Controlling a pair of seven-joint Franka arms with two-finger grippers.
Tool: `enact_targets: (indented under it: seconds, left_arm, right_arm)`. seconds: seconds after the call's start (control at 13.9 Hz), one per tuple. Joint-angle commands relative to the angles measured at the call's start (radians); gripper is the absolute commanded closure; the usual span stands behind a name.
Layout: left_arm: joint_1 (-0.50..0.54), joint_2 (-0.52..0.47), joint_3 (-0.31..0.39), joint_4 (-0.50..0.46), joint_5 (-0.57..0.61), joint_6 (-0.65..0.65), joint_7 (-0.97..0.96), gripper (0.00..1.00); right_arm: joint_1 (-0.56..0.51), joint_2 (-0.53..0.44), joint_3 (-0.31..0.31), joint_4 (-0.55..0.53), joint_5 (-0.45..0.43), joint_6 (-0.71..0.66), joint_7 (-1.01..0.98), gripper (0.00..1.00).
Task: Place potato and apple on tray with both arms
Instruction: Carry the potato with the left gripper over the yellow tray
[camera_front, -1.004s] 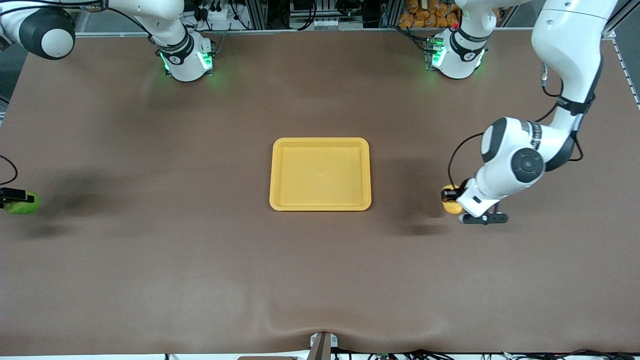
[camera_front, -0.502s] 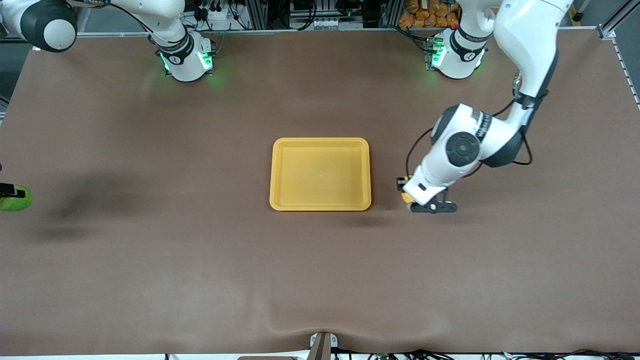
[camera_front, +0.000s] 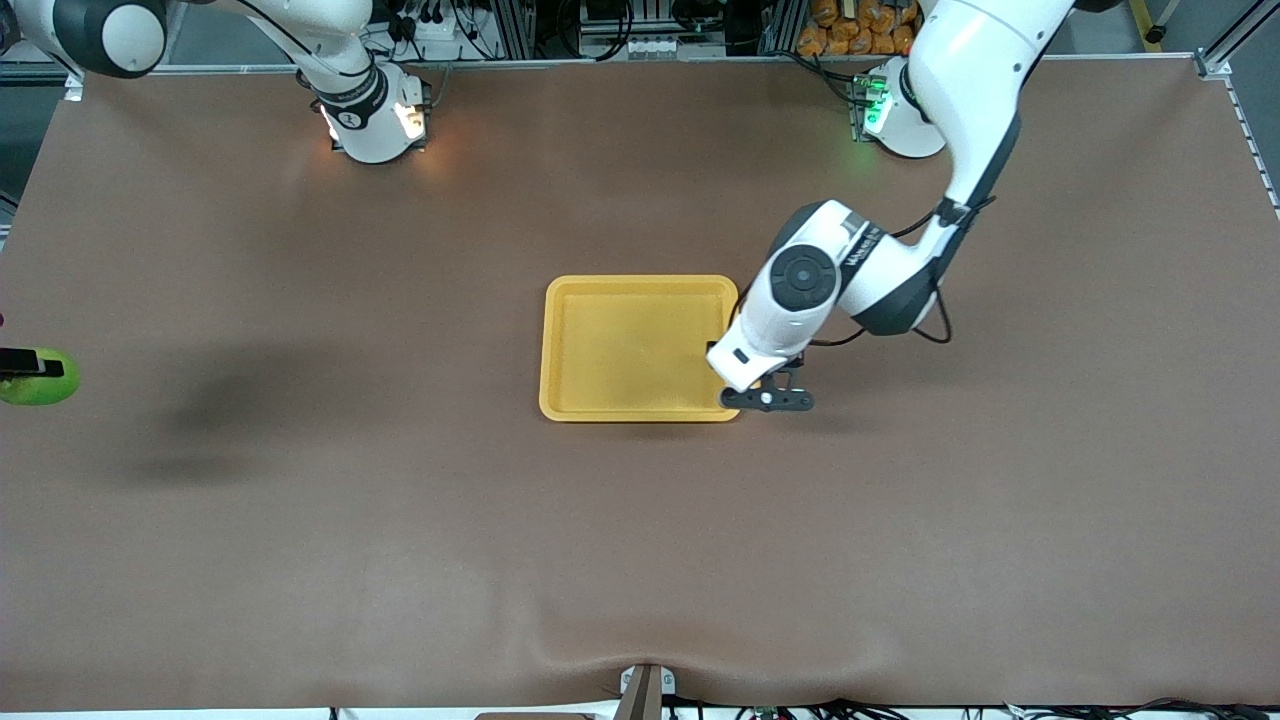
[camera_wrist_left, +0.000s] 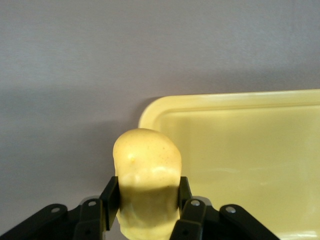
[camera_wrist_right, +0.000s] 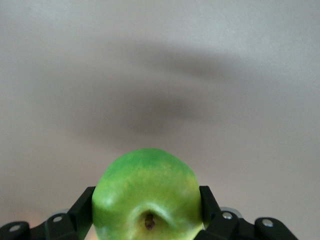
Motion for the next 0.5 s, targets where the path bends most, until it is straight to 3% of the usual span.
enact_targets:
  seconds: [0.0, 0.22, 0.43]
  left_arm:
    - [-0.052, 0.048, 0.011, 0.060, 0.060, -0.024, -0.090, 0.76]
    - [-0.095, 0.068, 0.011, 0.061, 0.079, -0.024, -0.102, 0.74]
    - [-0.113, 0.084, 0.011, 0.061, 0.091, -0.024, -0.111, 0.67]
  right_arm:
    - [0.035, -0.063, 0.000, -0.026, -0.024, -0.017, 0.065, 1.00]
    - [0.084, -0.077, -0.002, -0.026, -0.030, -0.097, 0.136, 1.00]
    - [0.120, -0.114, 0.005, -0.032, -0.026, -0.126, 0.219, 1.00]
